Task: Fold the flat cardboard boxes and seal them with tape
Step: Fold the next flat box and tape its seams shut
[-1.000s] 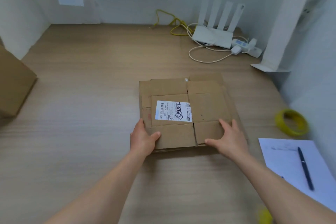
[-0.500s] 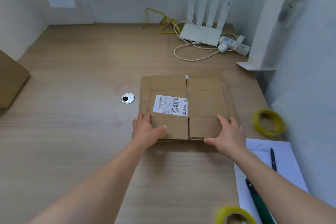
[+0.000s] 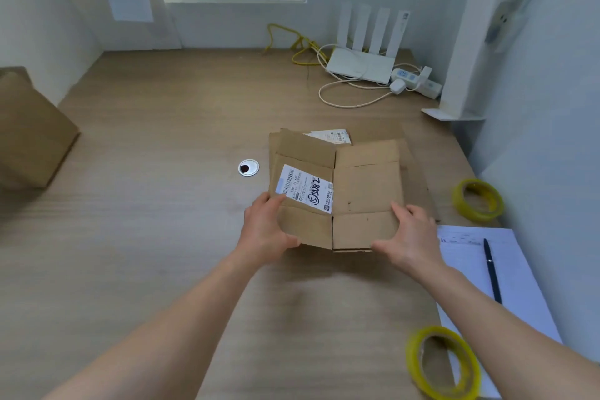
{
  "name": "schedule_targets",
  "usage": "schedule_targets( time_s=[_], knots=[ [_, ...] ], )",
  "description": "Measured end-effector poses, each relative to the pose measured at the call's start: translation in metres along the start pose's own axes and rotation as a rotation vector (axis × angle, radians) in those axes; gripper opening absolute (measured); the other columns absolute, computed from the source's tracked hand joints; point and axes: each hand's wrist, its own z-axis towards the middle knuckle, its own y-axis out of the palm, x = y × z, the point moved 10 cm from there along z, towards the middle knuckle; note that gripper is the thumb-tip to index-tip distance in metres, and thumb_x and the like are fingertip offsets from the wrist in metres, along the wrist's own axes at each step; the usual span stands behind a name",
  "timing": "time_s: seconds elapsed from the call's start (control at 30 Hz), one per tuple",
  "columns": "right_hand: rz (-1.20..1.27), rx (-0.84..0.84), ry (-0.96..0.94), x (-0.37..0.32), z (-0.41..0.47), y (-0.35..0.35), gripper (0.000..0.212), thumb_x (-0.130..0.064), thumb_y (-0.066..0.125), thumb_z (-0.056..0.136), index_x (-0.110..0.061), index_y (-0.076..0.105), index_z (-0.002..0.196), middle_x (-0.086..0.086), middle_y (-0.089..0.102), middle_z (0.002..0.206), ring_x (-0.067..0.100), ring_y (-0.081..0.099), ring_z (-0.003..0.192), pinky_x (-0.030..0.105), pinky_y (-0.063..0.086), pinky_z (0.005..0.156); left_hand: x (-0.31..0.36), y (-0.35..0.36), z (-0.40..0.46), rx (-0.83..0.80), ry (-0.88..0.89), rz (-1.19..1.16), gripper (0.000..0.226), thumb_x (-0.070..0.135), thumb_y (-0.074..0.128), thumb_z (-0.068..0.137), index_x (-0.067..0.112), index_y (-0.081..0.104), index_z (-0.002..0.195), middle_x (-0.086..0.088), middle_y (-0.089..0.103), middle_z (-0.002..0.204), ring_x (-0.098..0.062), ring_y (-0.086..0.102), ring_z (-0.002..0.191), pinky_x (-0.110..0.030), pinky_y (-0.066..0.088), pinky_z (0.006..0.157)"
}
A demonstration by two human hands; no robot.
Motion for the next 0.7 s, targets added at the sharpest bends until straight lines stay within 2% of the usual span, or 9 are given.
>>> schedule_targets(
  time_s=[0.1,0.2,0.3,0.4,0.47,0.5,0.57,0.63,0.7],
  knots=[
    [0.037,0.009,-0.031,-0.028,-0.025,-0.004,0.088,-0.03,0.078,0.066,-0.019,0.043,0.146,0.009,0.037,0.144,0.027,0.036,0.13,0.03,0.035,0.102,0.0,-0.022,-0.019,-0.012,0.066,0.01,0.097,0.014,0.084,0.067,0.024,0.034,0.15,0.008,0.024,0.153,-0.018,0.023,0.138,-0.02,0.026,0.099],
    [0.117,-0.019,-0.009,-0.046,-0.051,0.0,0.075,-0.011,0.069,0.073,-0.015,0.046,0.145,0.009,0.048,0.141,0.026,0.047,0.127,0.021,0.034,0.095,-0.005,-0.037,-0.043,-0.023,0.14,0.014,0.088,0.004,0.076,0.072,0.023,0.037,0.149,0.005,0.025,0.152,-0.02,0.029,0.138,-0.019,0.029,0.1],
    [0.323,0.032,0.071,-0.046,-0.08,-0.001,0.062,0.004,0.057,0.078,-0.016,0.057,0.137,0.003,0.061,0.134,0.021,0.056,0.122,0.022,0.039,0.095,-0.036,-0.055,-0.066,0.002,0.056,-0.087,0.079,-0.004,0.068,0.074,0.026,0.045,0.144,0.002,0.031,0.153,-0.018,0.04,0.135,-0.026,0.042,0.101],
    [0.562,0.069,0.164,-0.04,-0.111,0.0,0.052,0.008,0.052,0.082,-0.012,0.063,0.129,0.004,0.066,0.126,0.014,0.063,0.102,0.032,0.054,0.091,-0.083,-0.069,-0.089,0.02,-0.175,-0.39,0.07,-0.014,0.059,0.072,0.024,0.057,0.131,-0.001,0.062,0.124,-0.016,0.065,0.103,-0.031,0.055,0.079],
    [0.735,0.093,0.233,-0.036,-0.131,0.0,0.049,0.009,0.052,0.083,-0.01,0.065,0.126,0.004,0.067,0.119,0.008,0.062,0.087,0.036,0.058,0.084,-0.105,-0.075,-0.104,0.019,-0.284,-0.568,0.056,-0.016,0.057,0.075,0.012,0.061,0.124,-0.005,0.065,0.115,-0.02,0.065,0.088,-0.032,0.055,0.075],
    [0.816,0.101,0.266,-0.034,-0.14,-0.001,0.047,0.009,0.052,0.083,-0.009,0.066,0.123,0.005,0.068,0.116,0.01,0.063,0.087,0.037,0.058,0.083,-0.112,-0.08,-0.111,0.029,-0.311,-0.639,0.05,-0.016,0.057,0.077,0.006,0.062,0.122,-0.008,0.066,0.112,-0.02,0.063,0.08,-0.031,0.053,0.07],
    [0.936,0.103,0.33,-0.03,-0.157,-0.002,0.041,0.008,0.052,0.083,-0.008,0.069,0.116,0.011,0.068,0.113,0.021,0.065,0.096,0.042,0.056,0.089,-0.116,-0.092,-0.125,0.048,-0.315,-0.738,0.041,-0.011,0.061,0.08,0.002,0.063,0.119,-0.007,0.068,0.101,-0.017,0.061,0.069,-0.027,0.049,0.063],
    [1.021,0.089,0.397,-0.027,-0.174,-0.002,0.037,0.009,0.052,0.081,-0.004,0.071,0.11,0.022,0.067,0.112,0.03,0.063,0.1,0.046,0.054,0.092,-0.109,-0.105,-0.139,0.027,-0.248,-0.784,0.041,0.005,0.074,0.075,0.006,0.065,0.116,-0.002,0.071,0.096,-0.01,0.066,0.07,-0.026,0.05,0.065],
    [1.128,0.044,0.456,-0.027,-0.19,-0.003,0.036,0.007,0.051,0.079,0.008,0.065,0.113,0.031,0.063,0.104,0.029,0.056,0.083,0.037,0.051,0.071,-0.095,-0.117,-0.151,-0.011,-0.152,-0.764,0.055,0.024,0.08,0.062,0.014,0.066,0.114,-0.001,0.071,0.099,-0.005,0.068,0.076,-0.024,0.052,0.07]
  ],
)
